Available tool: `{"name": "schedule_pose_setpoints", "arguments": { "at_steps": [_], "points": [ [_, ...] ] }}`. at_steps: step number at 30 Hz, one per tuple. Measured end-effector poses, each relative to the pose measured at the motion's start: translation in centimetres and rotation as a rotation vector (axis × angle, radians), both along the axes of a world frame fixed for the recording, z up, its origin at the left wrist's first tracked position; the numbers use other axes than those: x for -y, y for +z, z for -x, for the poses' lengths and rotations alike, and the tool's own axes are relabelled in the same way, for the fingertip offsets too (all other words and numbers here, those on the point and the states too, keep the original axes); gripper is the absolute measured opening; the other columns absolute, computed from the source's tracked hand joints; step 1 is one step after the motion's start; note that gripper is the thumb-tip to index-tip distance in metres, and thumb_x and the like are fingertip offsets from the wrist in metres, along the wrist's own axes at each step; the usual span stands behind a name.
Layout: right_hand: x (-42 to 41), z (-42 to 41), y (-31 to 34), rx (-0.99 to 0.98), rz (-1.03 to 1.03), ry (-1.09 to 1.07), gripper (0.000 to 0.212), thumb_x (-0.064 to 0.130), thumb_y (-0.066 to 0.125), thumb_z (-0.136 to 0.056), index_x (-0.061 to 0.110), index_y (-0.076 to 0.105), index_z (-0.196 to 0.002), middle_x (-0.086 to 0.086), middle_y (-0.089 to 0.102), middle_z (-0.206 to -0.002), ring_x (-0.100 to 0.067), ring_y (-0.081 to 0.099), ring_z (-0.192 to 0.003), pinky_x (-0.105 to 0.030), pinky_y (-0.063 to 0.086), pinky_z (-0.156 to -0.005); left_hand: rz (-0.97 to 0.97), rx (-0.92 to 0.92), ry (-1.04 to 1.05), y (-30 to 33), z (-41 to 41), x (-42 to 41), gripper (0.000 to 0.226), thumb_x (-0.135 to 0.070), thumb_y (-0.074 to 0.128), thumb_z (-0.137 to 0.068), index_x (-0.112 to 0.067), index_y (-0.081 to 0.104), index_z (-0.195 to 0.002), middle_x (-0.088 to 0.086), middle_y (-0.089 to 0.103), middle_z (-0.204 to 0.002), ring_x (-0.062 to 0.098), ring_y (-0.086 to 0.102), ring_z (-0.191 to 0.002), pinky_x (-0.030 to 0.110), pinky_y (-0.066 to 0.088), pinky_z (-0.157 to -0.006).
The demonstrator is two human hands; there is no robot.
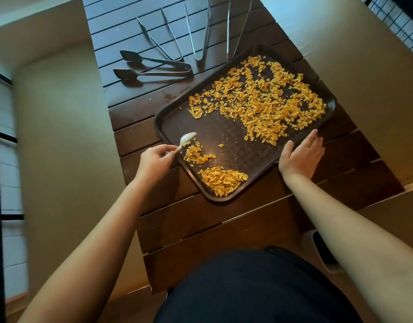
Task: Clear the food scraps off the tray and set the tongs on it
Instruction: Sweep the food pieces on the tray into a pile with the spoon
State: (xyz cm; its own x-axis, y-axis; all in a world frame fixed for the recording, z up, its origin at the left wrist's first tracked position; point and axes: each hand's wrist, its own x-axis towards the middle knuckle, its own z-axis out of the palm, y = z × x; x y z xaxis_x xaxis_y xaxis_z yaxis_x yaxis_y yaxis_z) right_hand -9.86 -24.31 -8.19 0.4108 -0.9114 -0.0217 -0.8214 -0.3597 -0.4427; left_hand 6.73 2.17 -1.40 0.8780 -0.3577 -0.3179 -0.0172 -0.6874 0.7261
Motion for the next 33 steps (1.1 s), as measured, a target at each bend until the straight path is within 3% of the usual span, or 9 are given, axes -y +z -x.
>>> {"name": "schedule_pose_setpoints", "arguments": {
  "at_steps": [5, 8, 10, 13, 18, 23, 27, 30, 33],
  "points": [
    [0.0, 0.0, 0.0, 0.008, 0.0, 0.005, 0.075, 0.038, 0.028, -0.087, -0.003, 0.011, -0.148, -0.024, 0.02, -0.152, -0.033, 0.014, -0.143, -0.043, 0.008, -0.117, -0.087, 0.044, 0.056, -0.7, 0.7, -0.3, 0.024, -0.019, 0.051, -0.094, -0.018, 0.065, -0.114, 0.006, 0.061, -0.104, 0.015, 0.059, -0.089, 0.021, 0.048, -0.069],
    [-0.1, 0.0, 0.0, 0.012, -0.006, 0.003, 0.075, 0.038, 0.028, -0.086, -0.003, 0.011, -0.147, -0.024, 0.02, -0.152, -0.033, 0.014, -0.143, -0.043, 0.007, -0.117, -0.034, -0.047, -0.036, -0.8, 2.1, 0.2, 0.021, -0.017, 0.054, -0.093, -0.019, 0.068, -0.109, 0.005, 0.063, -0.095, 0.014, 0.056, -0.077, 0.021, 0.045, -0.063],
    [-0.1, 0.0, 0.1, 0.012, -0.007, 0.007, 0.075, 0.037, 0.029, -0.087, -0.003, 0.011, -0.148, -0.024, 0.02, -0.152, -0.034, 0.013, -0.143, -0.043, 0.007, -0.117, -0.018, -0.069, -0.081, -0.8, 2.8, 0.4, 0.021, -0.016, 0.054, -0.093, -0.019, 0.069, -0.107, 0.003, 0.065, -0.096, 0.014, 0.056, -0.08, 0.02, 0.044, -0.064],
    [-0.1, -0.1, 0.1, 0.013, -0.002, 0.006, 0.075, 0.038, 0.028, -0.087, -0.003, 0.011, -0.148, -0.024, 0.02, -0.152, -0.033, 0.013, -0.143, -0.043, 0.007, -0.117, -0.012, 0.014, 0.004, -0.8, 2.4, 0.6, 0.023, -0.016, 0.051, -0.094, -0.019, 0.067, -0.11, 0.003, 0.063, -0.103, 0.013, 0.058, -0.09, 0.02, 0.046, -0.071],
    [-0.1, 0.0, 0.1, 0.015, -0.003, 0.004, 0.076, 0.039, 0.027, -0.086, -0.003, 0.011, -0.148, -0.024, 0.019, -0.153, -0.033, 0.013, -0.143, -0.043, 0.007, -0.117, -0.063, 0.056, 0.048, -1.0, 2.0, 0.8, 0.029, -0.015, 0.046, -0.096, -0.015, 0.06, -0.121, 0.001, 0.057, -0.107, 0.008, 0.052, -0.087, 0.011, 0.038, -0.065],
    [-0.1, 0.0, 0.1, 0.014, -0.006, 0.007, 0.075, 0.038, 0.029, -0.088, -0.003, 0.01, -0.148, -0.024, 0.019, -0.153, -0.034, 0.013, -0.143, -0.044, 0.008, -0.117, -0.04, -0.005, -0.065, -1.5, 3.7, 1.3, 0.024, -0.013, 0.048, -0.095, -0.019, 0.065, -0.111, 0.003, 0.058, -0.103, 0.006, 0.05, -0.071, 0.01, 0.041, -0.053],
    [-0.1, -0.1, 0.1, 0.015, -0.007, 0.006, 0.073, 0.037, 0.031, -0.089, -0.002, 0.01, -0.148, -0.024, 0.019, -0.153, -0.033, 0.013, -0.144, -0.043, 0.007, -0.118, -0.015, 0.054, -0.064, -0.6, 3.1, 2.5, 0.025, -0.013, 0.048, -0.095, -0.016, 0.064, -0.114, 0.001, 0.057, -0.101, 0.003, 0.05, -0.076, 0.011, 0.041, -0.062],
    [-0.1, 0.0, 0.1, 0.018, -0.004, -0.002, 0.076, 0.039, 0.027, -0.086, -0.002, 0.011, -0.148, -0.023, 0.02, -0.153, -0.033, 0.013, -0.144, -0.043, 0.007, -0.117, -0.044, 0.123, -0.064, -0.1, 1.8, 3.7, 0.027, -0.014, 0.048, -0.095, -0.015, 0.062, -0.119, 0.001, 0.054, -0.1, 0.002, 0.048, -0.075, 0.007, 0.037, -0.061],
    [0.0, 0.0, 0.1, 0.025, -0.004, -0.001, 0.075, 0.038, 0.029, -0.087, -0.002, 0.011, -0.148, -0.023, 0.02, -0.153, -0.033, 0.013, -0.144, -0.043, 0.007, -0.117, -0.078, 0.078, -0.136, 0.0, 1.5, 4.4, 0.026, -0.014, 0.049, -0.095, -0.016, 0.063, -0.117, 0.002, 0.054, -0.101, 0.005, 0.05, -0.075, 0.011, 0.04, -0.06]
  ]
}}
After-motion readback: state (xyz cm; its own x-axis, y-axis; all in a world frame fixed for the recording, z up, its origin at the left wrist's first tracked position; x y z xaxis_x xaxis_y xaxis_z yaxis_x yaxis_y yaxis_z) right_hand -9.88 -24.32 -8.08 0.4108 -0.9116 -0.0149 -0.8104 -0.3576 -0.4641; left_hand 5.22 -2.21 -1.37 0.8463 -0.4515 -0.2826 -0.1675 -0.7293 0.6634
